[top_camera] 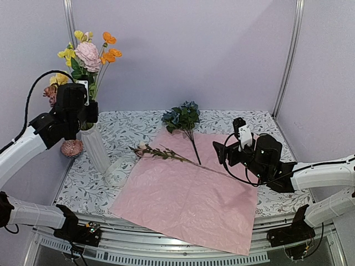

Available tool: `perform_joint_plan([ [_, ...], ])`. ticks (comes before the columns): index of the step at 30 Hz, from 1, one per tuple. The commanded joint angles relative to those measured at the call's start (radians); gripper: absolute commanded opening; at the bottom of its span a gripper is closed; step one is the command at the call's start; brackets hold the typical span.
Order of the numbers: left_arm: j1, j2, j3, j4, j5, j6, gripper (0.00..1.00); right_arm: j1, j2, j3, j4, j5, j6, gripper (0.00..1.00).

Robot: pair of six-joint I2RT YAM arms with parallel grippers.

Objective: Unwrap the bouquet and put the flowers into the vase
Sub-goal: Place the fake flower in the vase.

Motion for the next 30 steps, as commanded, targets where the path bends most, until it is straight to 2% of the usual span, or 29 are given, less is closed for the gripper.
perform_joint_plan([
  [1, 0.012, 0.011, 0.023, -0.075, -0.017, -0.060, 0.28, -0.001, -0.009, -0.012, 0.026, -0.013, 0.004, 0.99],
  [3, 0.012, 0.009, 0.033, -0.085, -0.020, -0.069, 0.43, 0.000, -0.009, -0.012, 0.026, -0.013, 0.005, 0.99],
  [7, 0.012, 0.007, 0.073, -0.119, -0.002, -0.074, 0.55, -0.001, -0.006, -0.011, 0.026, -0.012, 0.004, 0.99],
  [17, 0.012, 0.026, 0.134, -0.252, 0.094, -0.147, 0.74, -0.001, 0.014, -0.003, 0.026, -0.018, 0.003, 0.99],
  [24, 0.012, -0.002, 0.158, -0.335, 0.163, -0.229, 0.91, 0.000, 0.014, -0.002, 0.025, -0.018, 0.003, 0.99],
  [30, 0.012, -0.048, 0.128, -0.378, 0.225, -0.280, 0.94, 0.000, 0.014, -0.002, 0.026, -0.021, 0.007, 0.99],
])
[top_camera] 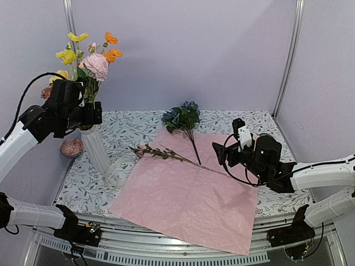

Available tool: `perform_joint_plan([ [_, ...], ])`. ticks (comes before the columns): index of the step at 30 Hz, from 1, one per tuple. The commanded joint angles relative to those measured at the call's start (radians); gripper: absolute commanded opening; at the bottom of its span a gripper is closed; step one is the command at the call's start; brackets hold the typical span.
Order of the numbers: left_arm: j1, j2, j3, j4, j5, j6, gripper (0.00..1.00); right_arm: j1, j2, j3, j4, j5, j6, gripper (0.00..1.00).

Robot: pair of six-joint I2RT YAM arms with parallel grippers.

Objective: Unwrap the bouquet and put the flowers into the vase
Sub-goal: Place the fake flower in the vase, then pick up the fake flower from the flattened wrapping paper.

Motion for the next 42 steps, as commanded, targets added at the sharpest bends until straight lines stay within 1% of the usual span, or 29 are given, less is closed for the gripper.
perform_joint_plan([
  [1, 0.009, -0.051, -0.010, -0.058, 0.083, -0.061, 0.95, -0.001, 0.010, 0.000, 0.025, -0.009, 0.007, 0.99],
  [6, 0.010, -0.082, -0.020, -0.089, 0.171, -0.095, 0.96, -0.001, 0.007, -0.003, 0.023, -0.013, 0.009, 0.99],
  [12, 0.009, -0.098, 0.004, -0.191, 0.277, -0.132, 0.98, -0.001, 0.008, -0.002, 0.020, -0.015, 0.009, 0.99],
  [16, 0.009, -0.116, 0.027, -0.285, 0.278, -0.211, 0.98, -0.001, 0.013, 0.000, 0.019, -0.019, 0.010, 0.99],
  [19, 0.009, -0.131, 0.032, -0.312, 0.293, -0.243, 0.98, 0.000, 0.020, 0.001, 0.020, -0.023, 0.011, 0.99],
  [22, 0.009, -0.145, 0.037, -0.321, 0.314, -0.260, 0.90, -0.001, 0.026, 0.004, 0.019, -0.024, 0.013, 0.99],
  [29, 0.009, -0.150, 0.130, -0.376, 0.279, -0.278, 0.88, 0.000, 0.027, 0.003, 0.019, -0.021, 0.009, 0.99],
  [34, 0.009, -0.188, 0.173, -0.348, 0.264, -0.248, 0.84, -0.001, 0.036, 0.006, 0.016, -0.026, 0.008, 0.99],
  [38, 0.009, -0.244, 0.188, -0.257, 0.340, -0.216, 0.80, -0.001, 0.039, 0.008, 0.014, -0.029, 0.007, 0.99],
  [42, 0.010, -0.308, 0.159, -0.134, 0.430, -0.196, 0.72, -0.001, 0.042, 0.010, 0.014, -0.029, 0.006, 0.99],
])
